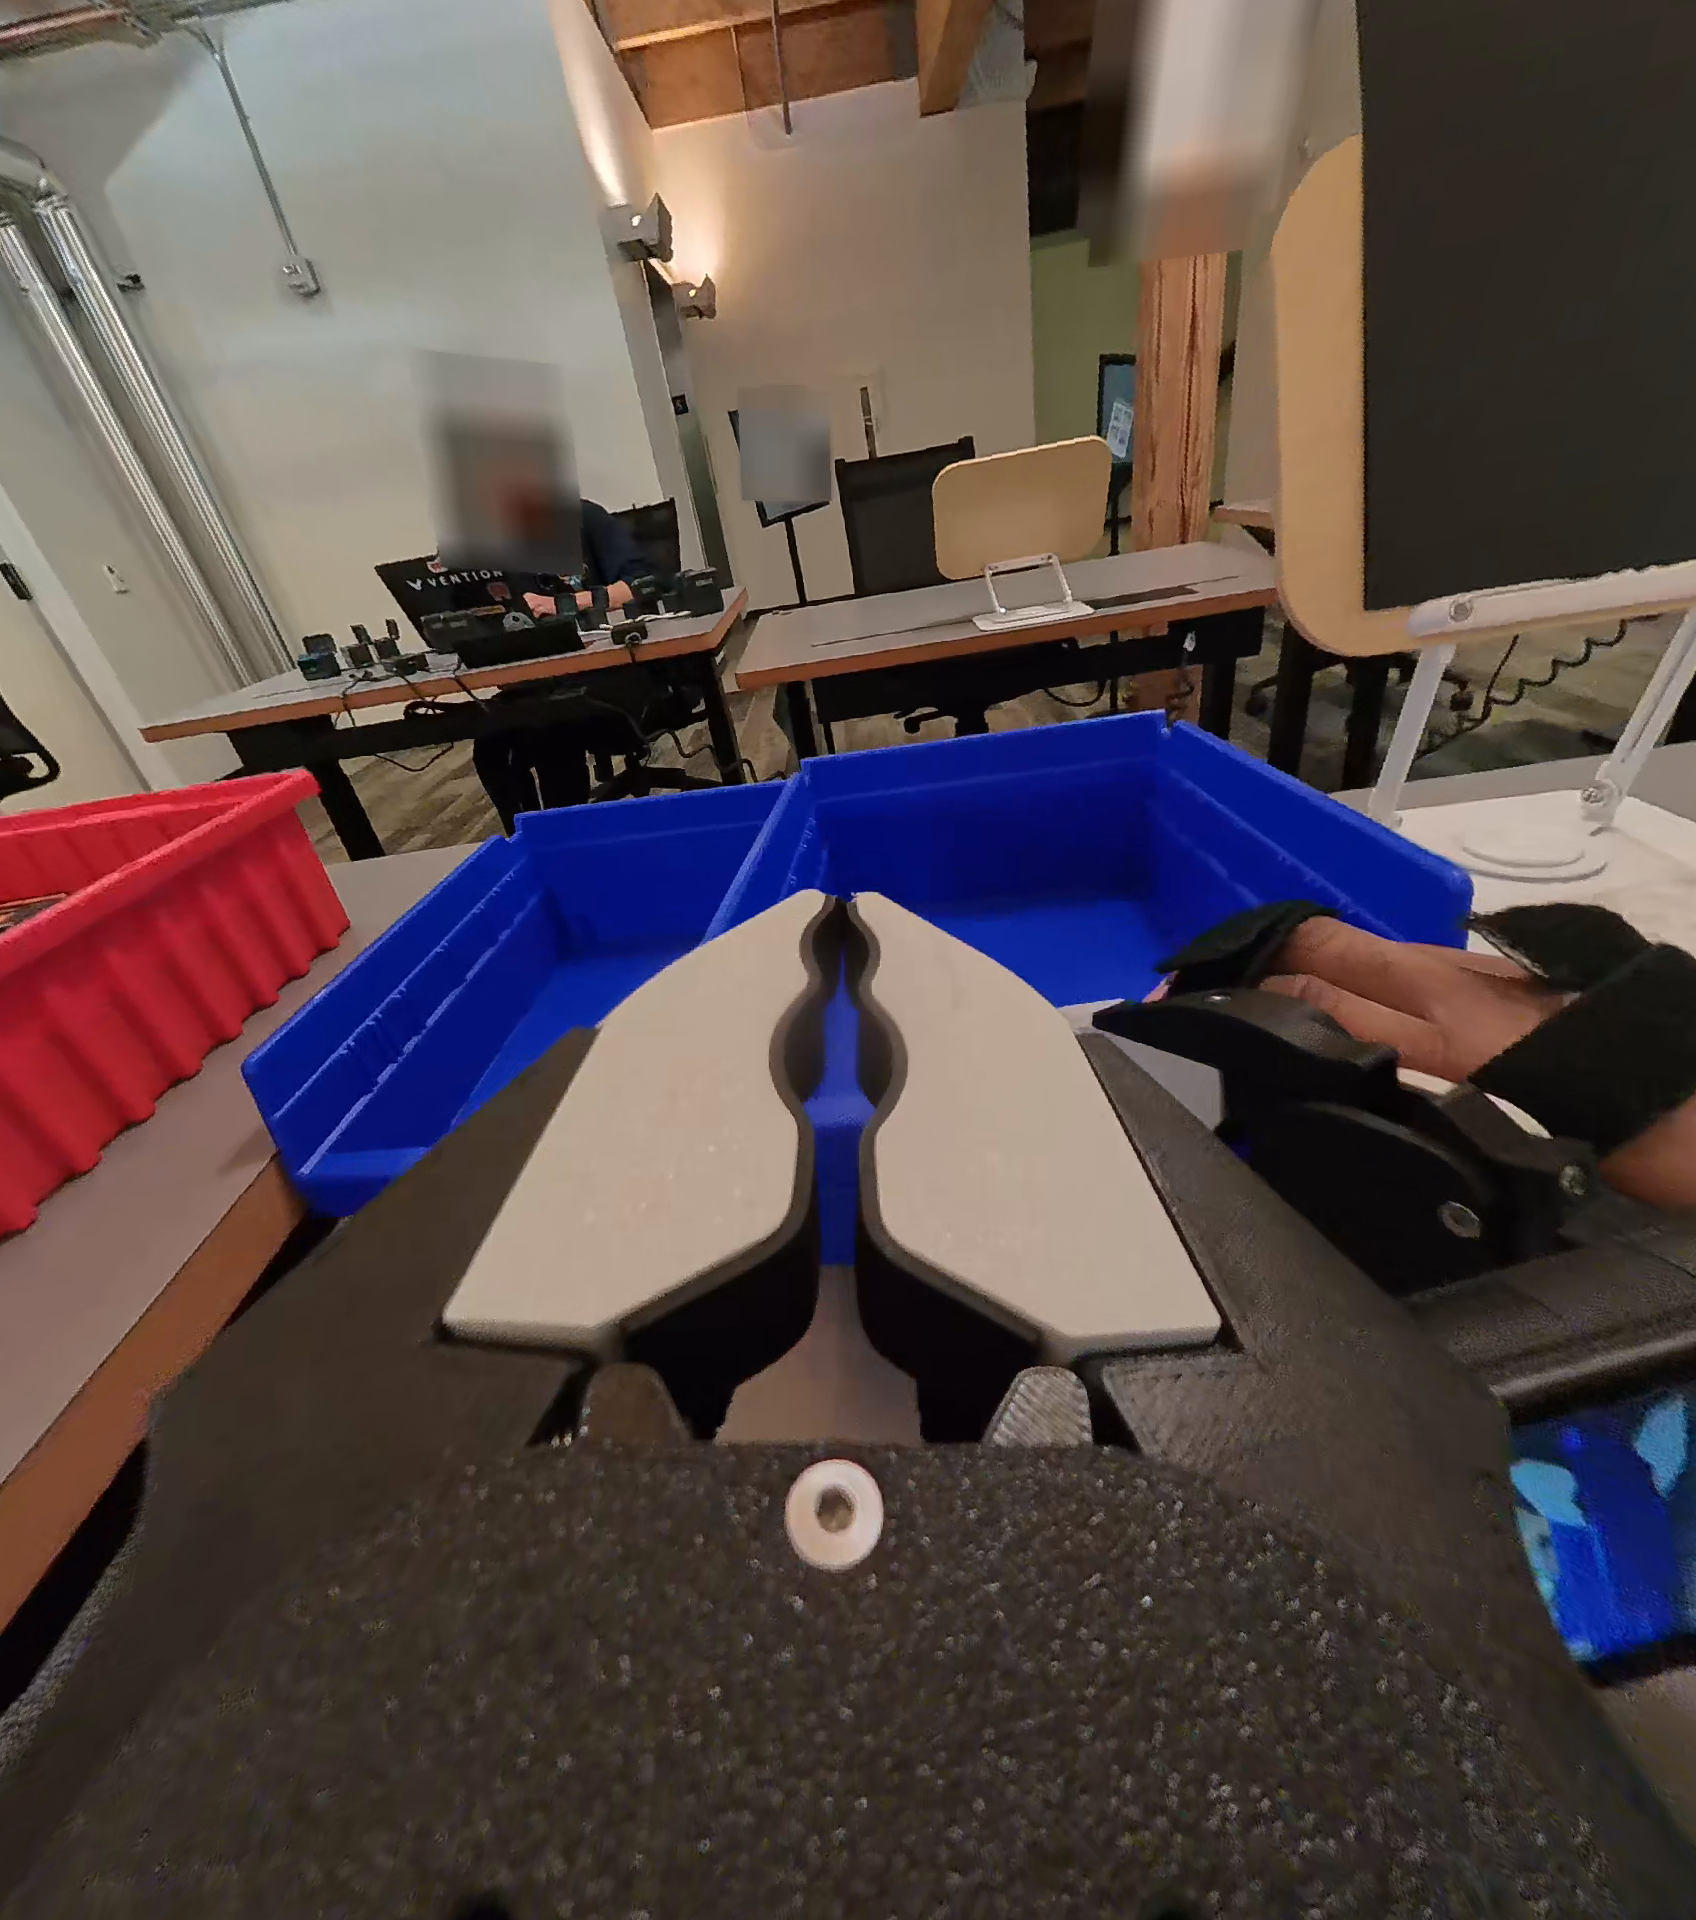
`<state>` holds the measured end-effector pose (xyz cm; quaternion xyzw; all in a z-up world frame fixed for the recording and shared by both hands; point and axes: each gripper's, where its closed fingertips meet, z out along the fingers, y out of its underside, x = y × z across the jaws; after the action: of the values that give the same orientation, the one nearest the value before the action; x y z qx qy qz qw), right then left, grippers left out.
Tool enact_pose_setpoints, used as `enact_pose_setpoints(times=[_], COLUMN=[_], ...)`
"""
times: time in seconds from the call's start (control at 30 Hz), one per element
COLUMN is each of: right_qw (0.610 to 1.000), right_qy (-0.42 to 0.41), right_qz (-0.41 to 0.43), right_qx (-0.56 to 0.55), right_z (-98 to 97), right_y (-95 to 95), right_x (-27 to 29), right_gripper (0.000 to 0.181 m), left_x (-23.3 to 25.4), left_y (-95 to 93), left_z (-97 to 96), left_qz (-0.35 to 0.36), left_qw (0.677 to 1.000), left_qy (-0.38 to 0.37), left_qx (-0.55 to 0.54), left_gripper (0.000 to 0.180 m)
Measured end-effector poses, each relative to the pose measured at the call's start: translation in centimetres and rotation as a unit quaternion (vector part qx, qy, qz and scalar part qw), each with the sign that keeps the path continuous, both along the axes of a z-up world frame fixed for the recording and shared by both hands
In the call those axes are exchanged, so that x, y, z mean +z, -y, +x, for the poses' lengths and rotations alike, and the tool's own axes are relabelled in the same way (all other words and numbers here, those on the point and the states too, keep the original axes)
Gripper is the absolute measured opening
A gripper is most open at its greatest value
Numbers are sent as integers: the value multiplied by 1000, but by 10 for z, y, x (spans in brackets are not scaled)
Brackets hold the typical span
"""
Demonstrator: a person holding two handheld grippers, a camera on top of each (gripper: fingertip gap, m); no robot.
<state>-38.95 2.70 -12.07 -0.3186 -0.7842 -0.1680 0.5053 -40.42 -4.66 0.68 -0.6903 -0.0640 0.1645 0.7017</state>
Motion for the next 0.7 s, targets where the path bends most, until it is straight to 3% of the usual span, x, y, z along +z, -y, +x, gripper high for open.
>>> enact_pose_setpoints(times=[0.17, 0.33, 0.53, 0.7], right_qw=[998, 981, 897, 852], right_qy=[-40, -137, -281, -324], right_qz=[-8, -138, -324, -396], right_qx=[46, -3, -103, -110], right_z=[31, 107, 201, 236], right_y=[20, 14, -15, -10], right_x=[22, 57, 83, 69], right_gripper=[83, 81, 79, 66], left_x=[3, -10, -36, -48], left_y=[5, -2, -27, -47], left_z=[2, 24, 65, 100], left_qz=[0, -20, -49, -70], left_qw=[1000, 999, 996, 994], left_qy=[18, 23, 28, 6], left_qx=[-4, -32, -69, -86], left_gripper=[0, 0, 0, 0])
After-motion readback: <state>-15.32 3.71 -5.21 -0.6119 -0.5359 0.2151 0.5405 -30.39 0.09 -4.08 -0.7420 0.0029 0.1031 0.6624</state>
